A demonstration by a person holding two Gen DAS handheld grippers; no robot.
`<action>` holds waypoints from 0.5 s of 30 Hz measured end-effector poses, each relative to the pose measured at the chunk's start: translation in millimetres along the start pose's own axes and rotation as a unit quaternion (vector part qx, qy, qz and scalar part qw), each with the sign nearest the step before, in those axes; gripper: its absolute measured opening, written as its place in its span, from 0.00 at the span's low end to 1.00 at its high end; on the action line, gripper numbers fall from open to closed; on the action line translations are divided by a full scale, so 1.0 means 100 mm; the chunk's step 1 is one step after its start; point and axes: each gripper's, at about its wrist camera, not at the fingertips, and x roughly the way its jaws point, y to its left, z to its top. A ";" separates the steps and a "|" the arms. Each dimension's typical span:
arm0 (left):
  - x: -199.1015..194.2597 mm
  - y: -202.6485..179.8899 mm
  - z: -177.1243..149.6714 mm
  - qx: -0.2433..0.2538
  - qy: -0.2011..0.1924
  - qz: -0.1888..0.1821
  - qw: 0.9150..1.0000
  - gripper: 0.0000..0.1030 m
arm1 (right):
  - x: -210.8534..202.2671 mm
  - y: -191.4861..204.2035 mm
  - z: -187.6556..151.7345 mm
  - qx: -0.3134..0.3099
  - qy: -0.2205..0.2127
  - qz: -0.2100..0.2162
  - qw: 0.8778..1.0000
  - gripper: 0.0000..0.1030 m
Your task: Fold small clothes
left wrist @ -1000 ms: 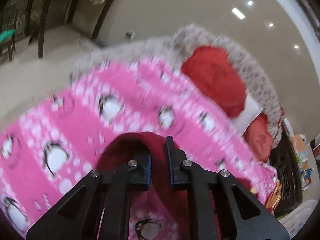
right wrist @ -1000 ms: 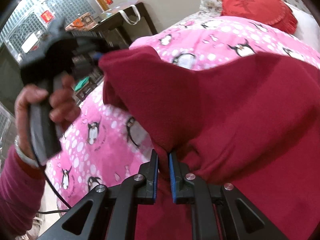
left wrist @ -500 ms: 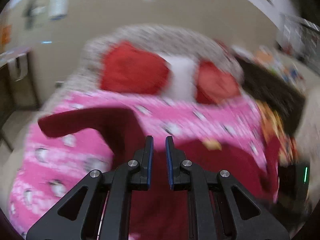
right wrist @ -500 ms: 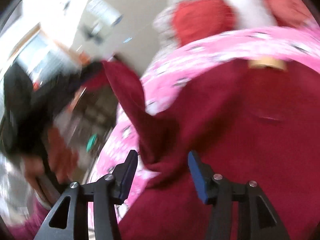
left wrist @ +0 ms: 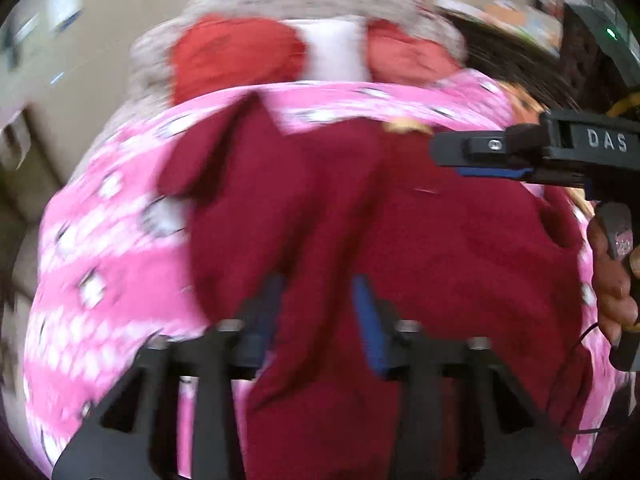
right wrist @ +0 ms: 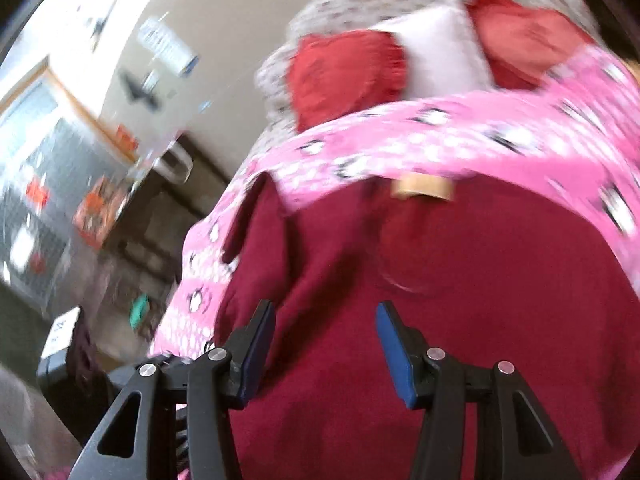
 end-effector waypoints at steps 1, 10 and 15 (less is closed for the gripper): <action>-0.03 0.21 -0.04 -0.030 -0.008 0.013 0.999 0.51 | 0.11 0.12 0.02 -0.023 0.006 0.002 1.000 0.49; 0.16 0.91 -0.24 -0.129 0.013 0.066 0.989 0.51 | 1.47 0.99 0.42 -0.048 0.086 0.072 0.993 0.51; 0.23 0.95 -0.28 -0.147 0.021 0.065 0.987 0.51 | 2.06 0.88 0.53 0.022 0.110 0.077 0.991 0.37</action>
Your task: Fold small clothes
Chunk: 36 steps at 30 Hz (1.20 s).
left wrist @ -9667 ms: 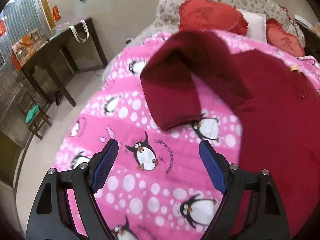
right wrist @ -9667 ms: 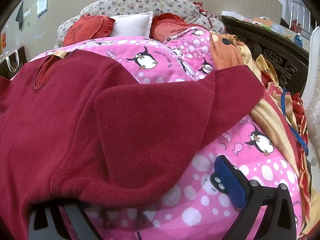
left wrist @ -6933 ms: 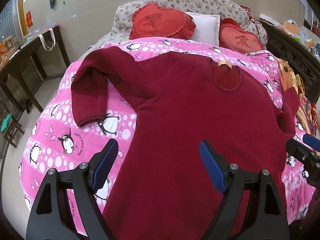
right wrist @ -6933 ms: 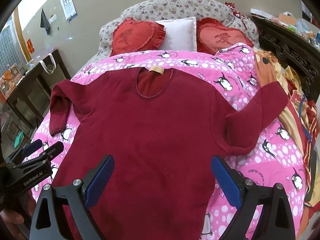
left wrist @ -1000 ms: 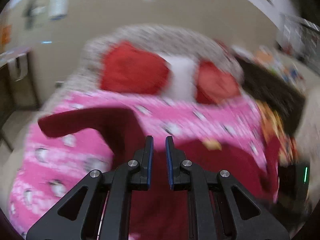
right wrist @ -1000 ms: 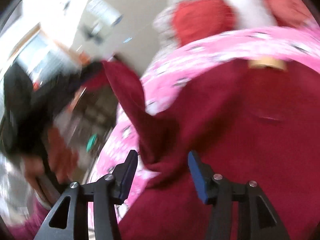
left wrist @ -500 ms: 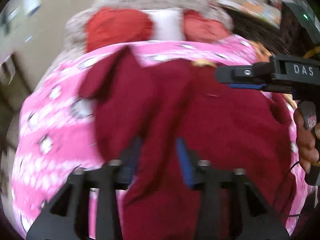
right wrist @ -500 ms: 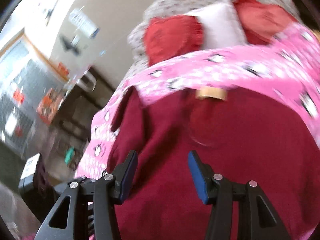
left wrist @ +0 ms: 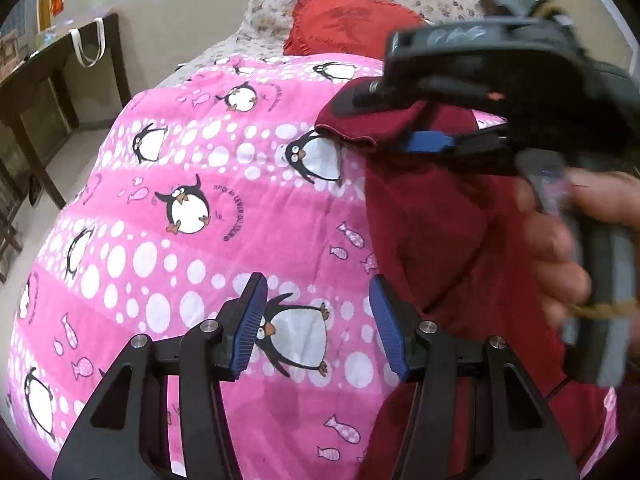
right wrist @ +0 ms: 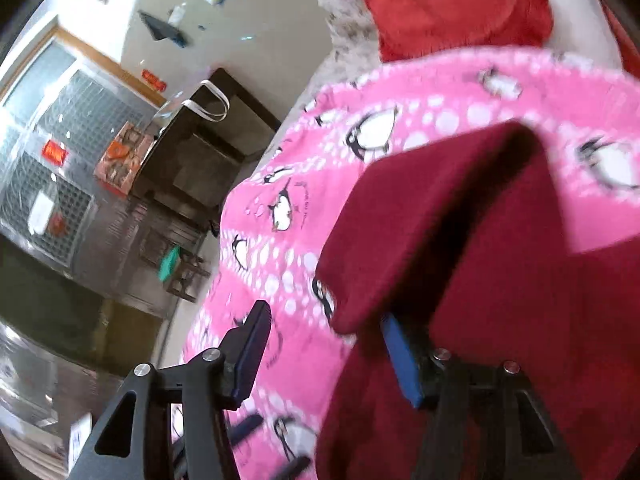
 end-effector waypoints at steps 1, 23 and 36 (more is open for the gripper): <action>-0.01 0.01 0.00 -0.001 -0.001 0.001 1.000 0.51 | 0.00 -0.02 0.02 0.001 -0.003 -0.008 1.000 0.28; -0.22 -0.11 0.11 -0.013 -0.018 -0.002 1.000 0.51 | -2.91 -0.69 -1.31 -0.214 0.048 -0.199 0.955 0.04; -0.23 -0.21 -0.24 0.036 0.020 -0.001 0.999 0.51 | -2.96 -1.46 -1.37 -0.131 0.046 -0.262 0.955 0.38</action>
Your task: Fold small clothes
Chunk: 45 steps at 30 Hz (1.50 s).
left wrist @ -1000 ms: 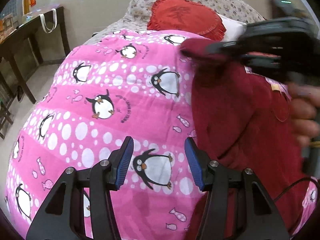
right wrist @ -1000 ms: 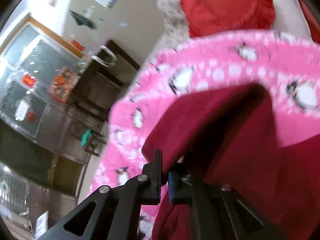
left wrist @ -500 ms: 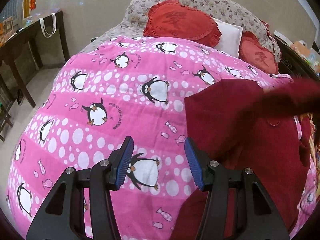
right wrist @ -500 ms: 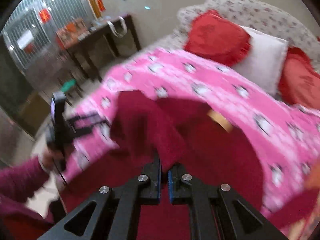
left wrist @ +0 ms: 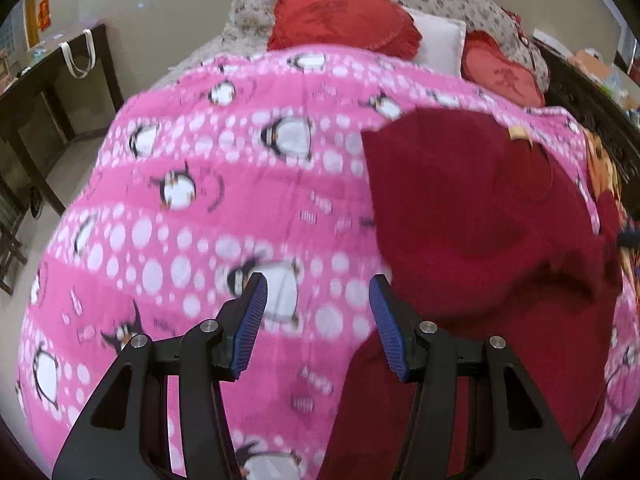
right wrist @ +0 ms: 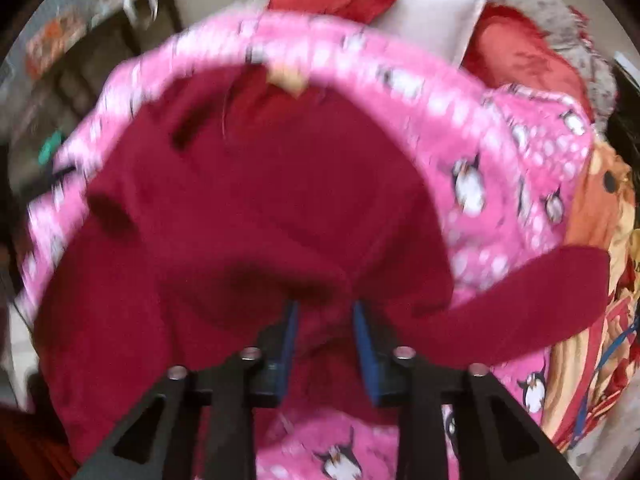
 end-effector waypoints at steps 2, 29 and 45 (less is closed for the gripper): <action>0.06 0.03 -0.13 0.001 0.020 -0.008 1.000 0.51 | -0.11 0.11 0.19 0.001 -0.050 0.024 0.998 0.41; -0.03 0.42 -0.34 -0.095 -0.024 -0.015 0.995 0.51 | 1.04 2.49 2.08 -0.202 -0.117 0.156 0.960 0.03; -0.14 0.18 0.23 -0.044 -0.050 -0.028 0.997 0.51 | 0.50 1.15 1.45 -0.089 -0.121 0.133 0.980 0.42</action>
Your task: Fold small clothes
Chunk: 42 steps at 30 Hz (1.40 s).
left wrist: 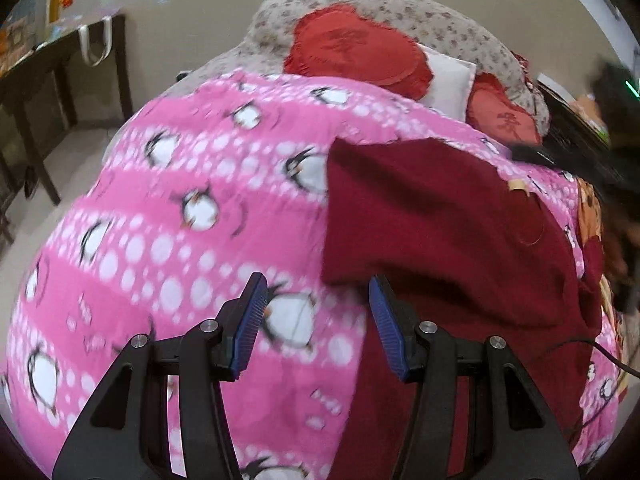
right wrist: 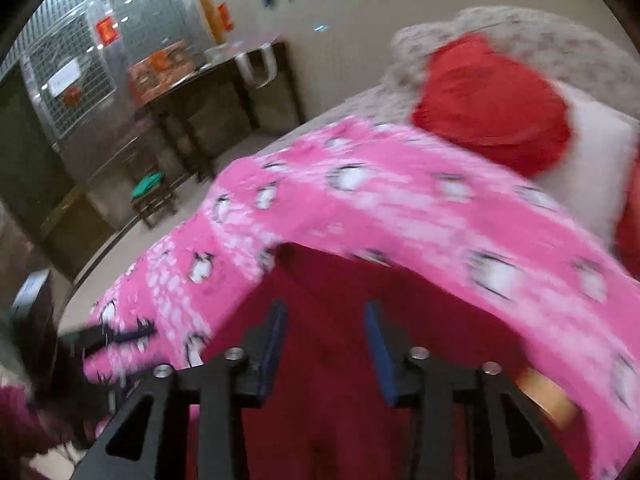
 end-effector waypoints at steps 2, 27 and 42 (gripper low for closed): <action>0.09 -0.11 0.09 0.013 -0.002 0.001 1.000 0.51 | -0.30 -0.23 -0.25 0.024 -0.003 -0.024 0.999 0.42; 0.34 -0.16 0.40 -0.009 0.005 0.049 0.999 0.56 | -0.84 -0.80 -1.02 0.109 -0.029 -0.177 0.978 0.05; 0.93 -0.62 0.60 0.028 0.017 0.068 0.997 0.56 | -0.80 -0.87 -1.25 0.171 -0.055 -0.141 0.974 0.38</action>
